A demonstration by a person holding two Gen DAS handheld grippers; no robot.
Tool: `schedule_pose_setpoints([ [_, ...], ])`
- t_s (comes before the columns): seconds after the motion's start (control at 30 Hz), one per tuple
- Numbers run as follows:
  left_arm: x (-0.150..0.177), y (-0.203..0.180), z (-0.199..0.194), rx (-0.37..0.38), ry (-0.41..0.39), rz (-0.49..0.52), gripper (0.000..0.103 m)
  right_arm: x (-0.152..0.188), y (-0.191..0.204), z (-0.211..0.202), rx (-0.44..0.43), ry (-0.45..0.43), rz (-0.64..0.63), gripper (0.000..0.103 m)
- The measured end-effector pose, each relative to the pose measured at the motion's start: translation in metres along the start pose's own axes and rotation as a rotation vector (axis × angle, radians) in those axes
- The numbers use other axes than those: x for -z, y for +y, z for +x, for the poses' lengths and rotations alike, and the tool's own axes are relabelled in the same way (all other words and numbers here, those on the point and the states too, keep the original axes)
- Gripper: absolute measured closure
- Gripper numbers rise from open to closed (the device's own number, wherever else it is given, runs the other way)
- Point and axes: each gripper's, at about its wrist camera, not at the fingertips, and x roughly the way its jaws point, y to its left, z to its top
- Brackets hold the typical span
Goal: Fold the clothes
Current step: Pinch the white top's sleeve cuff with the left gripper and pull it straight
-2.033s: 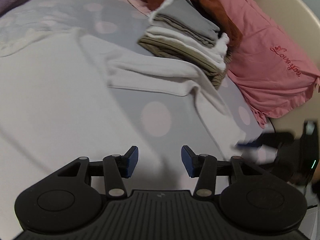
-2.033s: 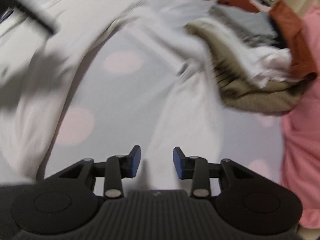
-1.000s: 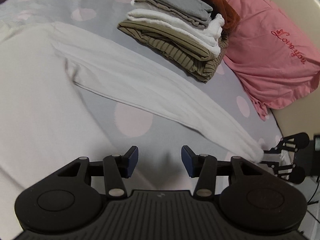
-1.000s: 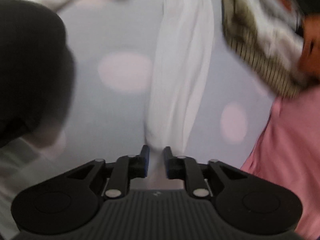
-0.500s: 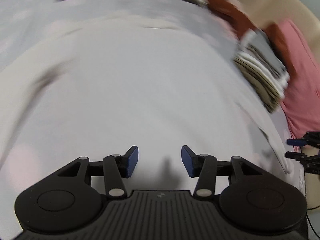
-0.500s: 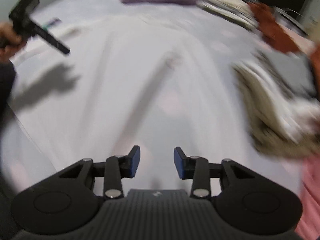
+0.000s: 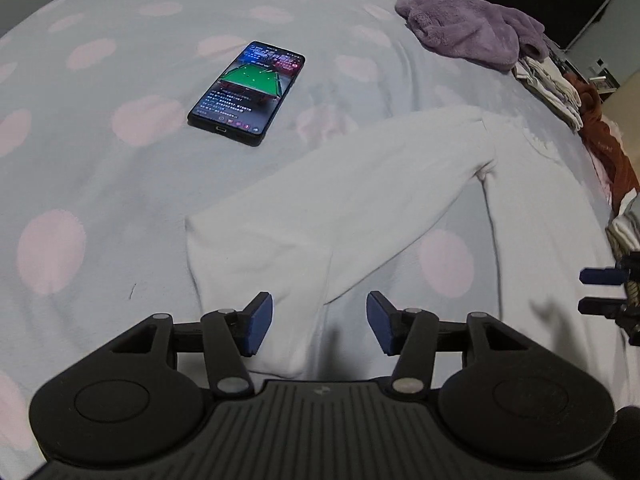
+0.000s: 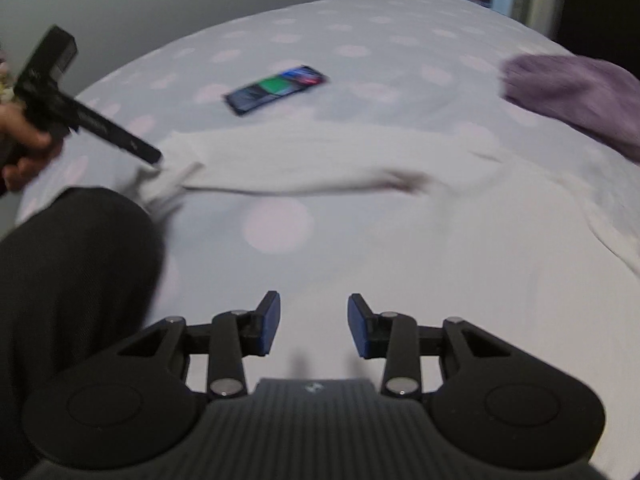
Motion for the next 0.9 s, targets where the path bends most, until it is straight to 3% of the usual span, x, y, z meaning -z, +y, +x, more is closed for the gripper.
schedule_pose_setpoints([
  [0.1, -0.001, -0.008, 0.016, -0.021, -0.019, 0.041, 0.053, -0.007, 0.017, 0.009, -0.025, 0.015, 0.001, 0.062],
  [0.23, -0.004, -0.015, 0.037, -0.072, 0.029, 0.14, 0.056, -0.003, 0.024, 0.013, -0.032, 0.041, 0.021, 0.062],
  [0.33, -0.007, -0.02, 0.05, -0.112, 0.072, 0.191, 0.075, 0.006, 0.023, 0.012, -0.024, 0.064, 0.037, 0.062],
  [0.37, -0.008, -0.019, 0.05, -0.118, 0.071, 0.188, 0.09, 0.009, 0.022, 0.012, -0.022, 0.071, 0.044, 0.061],
  [0.4, -0.009, -0.014, 0.047, -0.108, 0.065, 0.165, 0.097, 0.012, 0.021, 0.012, -0.019, 0.078, 0.05, 0.06],
  [0.5, -0.01, 0.006, 0.034, -0.078, 0.039, 0.077, 0.099, 0.019, 0.02, 0.014, -0.011, 0.094, 0.06, 0.06],
  [0.57, -0.009, 0.022, 0.024, -0.101, 0.012, 0.022, 0.099, 0.023, 0.019, 0.014, -0.01, 0.098, 0.063, 0.06],
  [0.7, -0.002, 0.078, -0.006, -0.098, -0.067, -0.2, 0.099, 0.025, 0.02, 0.015, -0.005, 0.099, 0.059, 0.059],
  [0.77, 0.002, 0.101, -0.012, -0.141, -0.072, -0.256, 0.099, 0.026, 0.019, 0.015, 0.0, 0.094, 0.066, 0.059],
  [0.9, 0.007, 0.121, -0.013, -0.24, -0.047, -0.263, 0.097, 0.027, 0.019, 0.017, 0.02, 0.082, 0.079, 0.059],
])
